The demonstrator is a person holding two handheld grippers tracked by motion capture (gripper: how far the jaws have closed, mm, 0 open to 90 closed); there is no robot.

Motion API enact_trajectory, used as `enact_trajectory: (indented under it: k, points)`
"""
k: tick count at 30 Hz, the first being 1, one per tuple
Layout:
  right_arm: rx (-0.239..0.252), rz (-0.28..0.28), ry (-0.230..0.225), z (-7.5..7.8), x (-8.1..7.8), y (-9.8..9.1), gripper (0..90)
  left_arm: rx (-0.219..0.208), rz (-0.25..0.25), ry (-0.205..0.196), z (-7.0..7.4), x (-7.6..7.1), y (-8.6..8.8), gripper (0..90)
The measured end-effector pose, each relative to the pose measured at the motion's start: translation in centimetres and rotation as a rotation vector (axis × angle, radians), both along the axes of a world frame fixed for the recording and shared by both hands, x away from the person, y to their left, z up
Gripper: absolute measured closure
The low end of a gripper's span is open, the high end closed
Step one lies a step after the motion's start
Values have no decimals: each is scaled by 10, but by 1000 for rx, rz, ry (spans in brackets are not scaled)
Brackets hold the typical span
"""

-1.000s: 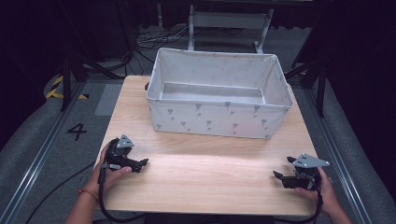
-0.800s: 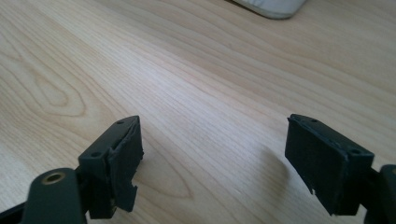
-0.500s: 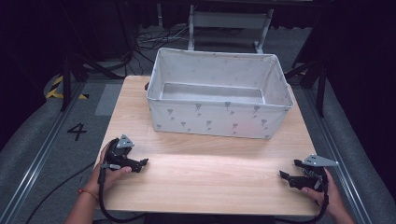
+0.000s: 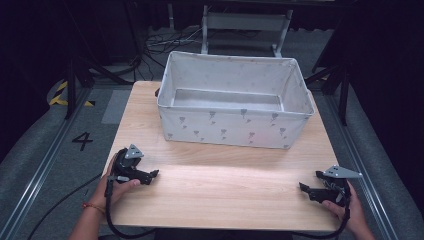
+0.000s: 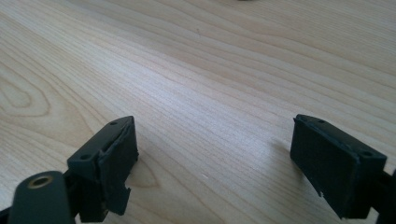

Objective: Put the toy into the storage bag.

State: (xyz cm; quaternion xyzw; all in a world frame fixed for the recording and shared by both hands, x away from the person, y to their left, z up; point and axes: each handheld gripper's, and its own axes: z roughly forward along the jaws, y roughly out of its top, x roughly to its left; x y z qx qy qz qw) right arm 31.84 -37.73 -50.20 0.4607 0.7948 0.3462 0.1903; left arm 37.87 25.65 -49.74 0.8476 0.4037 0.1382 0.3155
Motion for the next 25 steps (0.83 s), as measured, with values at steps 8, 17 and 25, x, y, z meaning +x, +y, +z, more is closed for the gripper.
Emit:
enact_trajectory:
  k: [8,17,25]
  points:
    - [0,0,1,0,0,0,151,4,-2,-4,0,0,0,1]
    - [0,0,1,0,0,0,151,2,1,-2,0,0,0,1]
    - [0,0,1,0,0,0,151,-7,12,5,0,0,0,1]
